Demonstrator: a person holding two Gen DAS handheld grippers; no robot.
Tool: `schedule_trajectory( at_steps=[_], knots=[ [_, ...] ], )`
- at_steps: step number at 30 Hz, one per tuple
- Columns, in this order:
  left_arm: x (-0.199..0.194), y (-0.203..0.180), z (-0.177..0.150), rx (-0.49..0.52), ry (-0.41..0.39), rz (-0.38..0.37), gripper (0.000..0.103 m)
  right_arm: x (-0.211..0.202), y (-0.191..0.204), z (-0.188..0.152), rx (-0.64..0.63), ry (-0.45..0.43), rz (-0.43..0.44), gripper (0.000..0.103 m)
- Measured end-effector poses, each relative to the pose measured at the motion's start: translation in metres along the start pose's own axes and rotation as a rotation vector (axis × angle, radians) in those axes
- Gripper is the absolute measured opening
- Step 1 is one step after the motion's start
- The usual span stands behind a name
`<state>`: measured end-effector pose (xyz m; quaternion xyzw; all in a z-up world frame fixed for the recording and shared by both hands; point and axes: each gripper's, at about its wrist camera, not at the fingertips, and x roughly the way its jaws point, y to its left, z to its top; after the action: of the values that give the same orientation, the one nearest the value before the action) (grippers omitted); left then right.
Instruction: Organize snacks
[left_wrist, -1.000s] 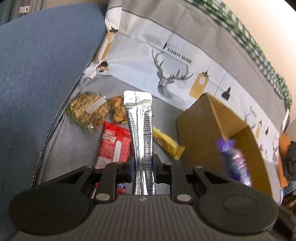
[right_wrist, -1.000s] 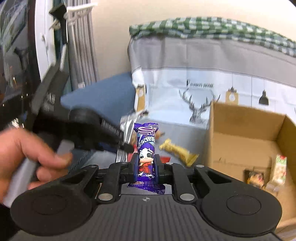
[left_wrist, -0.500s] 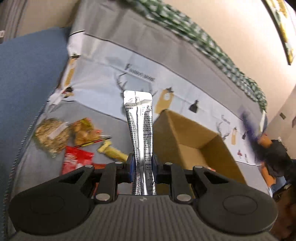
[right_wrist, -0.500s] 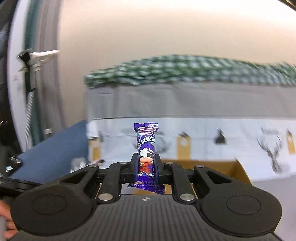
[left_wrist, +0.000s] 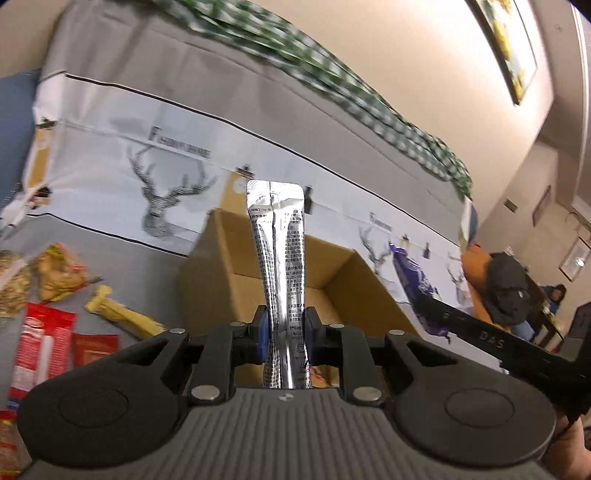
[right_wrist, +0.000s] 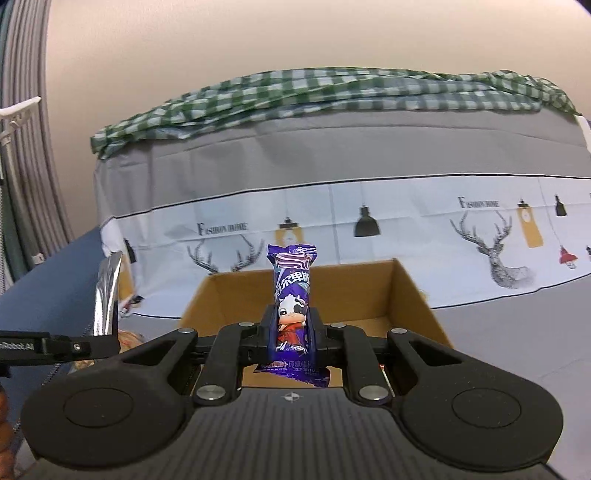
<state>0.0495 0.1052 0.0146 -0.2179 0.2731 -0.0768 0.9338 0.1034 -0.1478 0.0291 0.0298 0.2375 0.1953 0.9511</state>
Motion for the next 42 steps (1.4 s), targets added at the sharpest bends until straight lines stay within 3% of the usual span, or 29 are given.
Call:
schedule_trajectory(
  at_steps=[9, 42],
  knots=[
    [0.017, -0.013, -0.006, 0.015, 0.019, -0.034, 0.021, -0.006, -0.023, -0.004, 0.019, 0.007, -0.044, 0.016],
    [0.021, -0.016, -0.006, 0.005, 0.006, -0.070, 0.021, 0.006, -0.018, -0.001, 0.002, 0.023, -0.040, 0.016]
  ],
)
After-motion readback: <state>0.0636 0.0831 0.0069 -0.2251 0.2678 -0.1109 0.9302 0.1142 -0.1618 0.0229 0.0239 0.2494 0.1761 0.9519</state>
